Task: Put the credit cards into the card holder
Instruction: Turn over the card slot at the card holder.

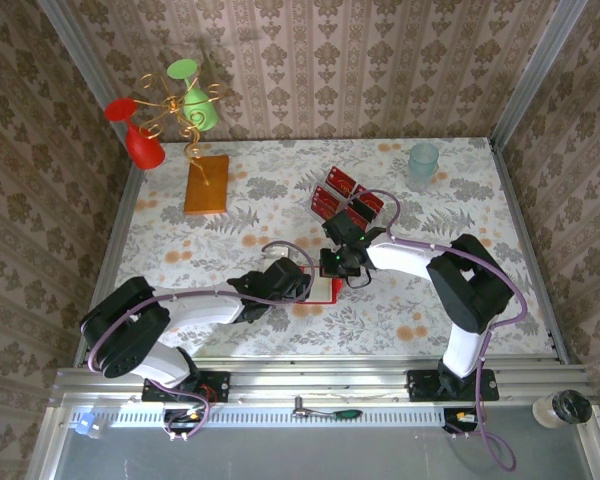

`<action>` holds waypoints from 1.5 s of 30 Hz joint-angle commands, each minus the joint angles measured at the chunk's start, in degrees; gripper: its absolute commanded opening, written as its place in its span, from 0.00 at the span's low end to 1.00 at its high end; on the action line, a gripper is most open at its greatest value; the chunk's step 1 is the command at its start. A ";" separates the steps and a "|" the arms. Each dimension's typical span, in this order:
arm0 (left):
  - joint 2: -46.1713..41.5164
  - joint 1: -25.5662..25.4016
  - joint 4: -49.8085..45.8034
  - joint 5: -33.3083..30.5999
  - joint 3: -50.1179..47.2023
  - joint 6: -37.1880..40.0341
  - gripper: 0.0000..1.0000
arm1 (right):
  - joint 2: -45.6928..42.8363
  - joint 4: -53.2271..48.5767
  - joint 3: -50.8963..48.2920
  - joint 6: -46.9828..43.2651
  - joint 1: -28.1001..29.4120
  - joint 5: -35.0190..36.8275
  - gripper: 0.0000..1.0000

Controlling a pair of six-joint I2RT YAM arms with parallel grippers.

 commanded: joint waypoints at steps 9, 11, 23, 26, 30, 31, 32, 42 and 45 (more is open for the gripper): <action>1.14 -0.38 0.95 0.44 -0.46 0.85 1.00 | 3.12 0.52 0.49 -0.60 0.88 -4.72 0.00; 1.14 -0.37 1.15 0.49 -0.46 0.96 1.00 | 3.92 0.71 0.94 -0.35 1.17 -5.72 0.00; 3.08 -0.64 1.74 1.03 -0.72 1.71 1.00 | 4.60 1.16 1.17 0.45 1.43 -6.28 0.00; 3.62 -0.82 1.91 0.71 -1.20 1.66 0.99 | 4.77 1.25 1.19 0.71 1.42 -6.37 0.00; 3.73 -0.97 2.42 0.53 -2.17 1.45 0.93 | 4.54 1.34 1.46 0.98 1.43 -6.55 0.00; 3.82 -0.99 2.56 0.53 -2.30 1.41 0.91 | 4.47 1.25 1.58 0.98 1.38 -6.61 0.00; 3.83 -0.99 2.55 0.44 -2.52 1.35 0.90 | 4.11 1.16 1.72 0.98 1.35 -6.56 0.00; 4.10 -1.17 3.54 0.27 -3.27 0.52 0.85 | -3.73 2.54 -1.46 3.46 -0.17 -3.57 0.30; 4.16 -1.17 3.66 0.24 -3.36 0.42 0.85 | -4.15 3.21 -2.68 4.29 -0.32 -3.20 0.36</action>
